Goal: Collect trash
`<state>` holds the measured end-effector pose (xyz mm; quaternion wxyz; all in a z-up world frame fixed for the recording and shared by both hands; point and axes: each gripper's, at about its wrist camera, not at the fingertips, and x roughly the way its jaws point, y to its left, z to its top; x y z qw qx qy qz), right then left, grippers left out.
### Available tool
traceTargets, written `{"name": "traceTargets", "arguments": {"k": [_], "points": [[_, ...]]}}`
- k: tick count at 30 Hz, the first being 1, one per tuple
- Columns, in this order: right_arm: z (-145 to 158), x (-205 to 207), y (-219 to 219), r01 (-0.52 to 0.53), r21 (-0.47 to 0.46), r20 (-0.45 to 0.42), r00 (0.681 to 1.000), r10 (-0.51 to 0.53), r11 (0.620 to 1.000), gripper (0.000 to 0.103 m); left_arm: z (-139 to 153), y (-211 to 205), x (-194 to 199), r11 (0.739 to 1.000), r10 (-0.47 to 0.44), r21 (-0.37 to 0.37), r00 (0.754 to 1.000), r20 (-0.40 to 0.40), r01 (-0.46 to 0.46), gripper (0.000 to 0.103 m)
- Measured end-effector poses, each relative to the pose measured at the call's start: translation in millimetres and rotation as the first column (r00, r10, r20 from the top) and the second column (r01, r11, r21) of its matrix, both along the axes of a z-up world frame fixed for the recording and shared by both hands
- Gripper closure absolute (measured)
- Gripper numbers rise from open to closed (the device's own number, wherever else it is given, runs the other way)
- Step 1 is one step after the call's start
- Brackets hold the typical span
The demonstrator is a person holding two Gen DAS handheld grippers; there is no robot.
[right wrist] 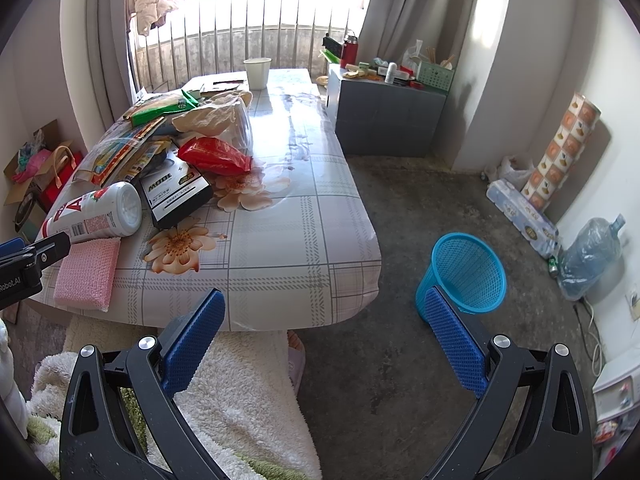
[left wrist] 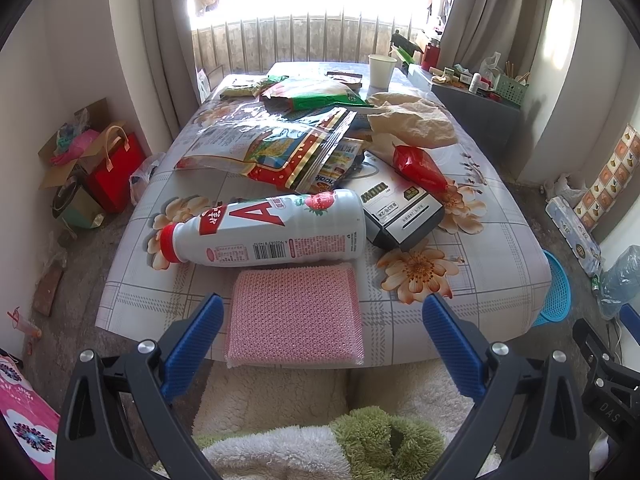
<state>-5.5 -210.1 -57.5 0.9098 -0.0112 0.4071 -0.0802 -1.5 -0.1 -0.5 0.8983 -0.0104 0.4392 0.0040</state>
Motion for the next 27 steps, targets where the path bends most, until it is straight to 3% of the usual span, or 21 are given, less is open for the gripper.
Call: {"name": "traceTargets", "arguments": {"k": [27], "points": [[-3.3, 2.5, -0.5, 0.001, 0.0, 0.001, 1.0, -0.001, 1.0, 0.008, -0.2, 0.0, 0.3, 1.0, 0.001, 0.0, 1.0, -0.003, -0.001, 0.006]]}}
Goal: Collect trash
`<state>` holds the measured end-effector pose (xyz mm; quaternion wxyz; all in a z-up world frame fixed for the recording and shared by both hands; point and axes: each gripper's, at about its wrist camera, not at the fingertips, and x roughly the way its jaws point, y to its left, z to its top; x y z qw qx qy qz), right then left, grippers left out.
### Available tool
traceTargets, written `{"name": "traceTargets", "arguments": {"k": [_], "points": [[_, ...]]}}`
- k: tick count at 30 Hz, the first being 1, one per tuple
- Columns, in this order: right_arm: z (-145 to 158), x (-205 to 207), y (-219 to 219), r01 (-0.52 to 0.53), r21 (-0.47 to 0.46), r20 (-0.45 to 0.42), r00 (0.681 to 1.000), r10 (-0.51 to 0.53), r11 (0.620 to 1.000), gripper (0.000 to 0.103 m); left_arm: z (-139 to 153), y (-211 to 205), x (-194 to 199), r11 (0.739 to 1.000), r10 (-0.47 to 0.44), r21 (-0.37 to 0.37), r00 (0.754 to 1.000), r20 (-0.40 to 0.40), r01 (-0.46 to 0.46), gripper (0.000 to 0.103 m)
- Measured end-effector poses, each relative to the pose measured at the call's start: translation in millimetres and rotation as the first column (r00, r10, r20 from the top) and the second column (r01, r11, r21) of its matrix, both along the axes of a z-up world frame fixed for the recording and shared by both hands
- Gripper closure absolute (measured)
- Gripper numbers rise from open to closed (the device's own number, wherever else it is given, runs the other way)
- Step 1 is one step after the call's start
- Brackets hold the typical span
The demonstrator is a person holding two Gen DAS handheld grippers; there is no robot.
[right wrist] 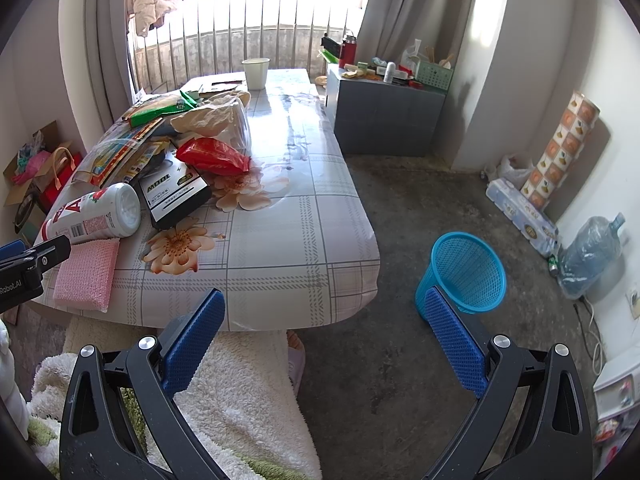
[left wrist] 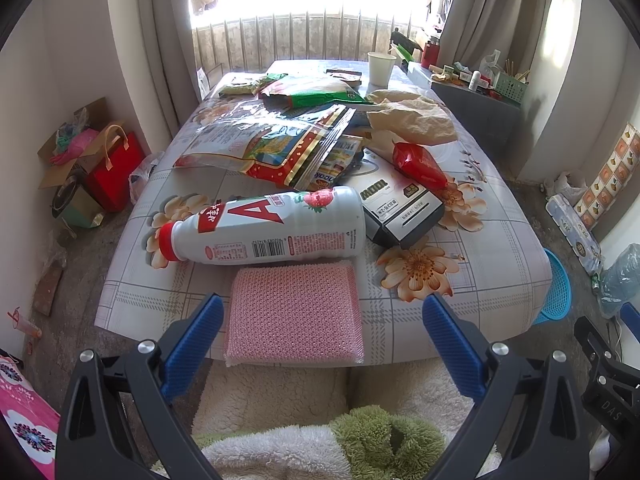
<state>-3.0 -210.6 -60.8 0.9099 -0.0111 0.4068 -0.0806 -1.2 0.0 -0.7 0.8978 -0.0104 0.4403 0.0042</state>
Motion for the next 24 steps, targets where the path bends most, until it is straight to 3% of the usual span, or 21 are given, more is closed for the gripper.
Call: {"name": "traceTargets", "arguments": {"k": [24], "points": [[-2.7, 2.8, 0.9, 0.006, 0.004, -0.003, 1.0, -0.006, 1.0, 0.008, -4.5, -0.2, 0.3, 1.0, -0.003, -0.003, 1.0, -0.011, 0.003, 0.006]]}}
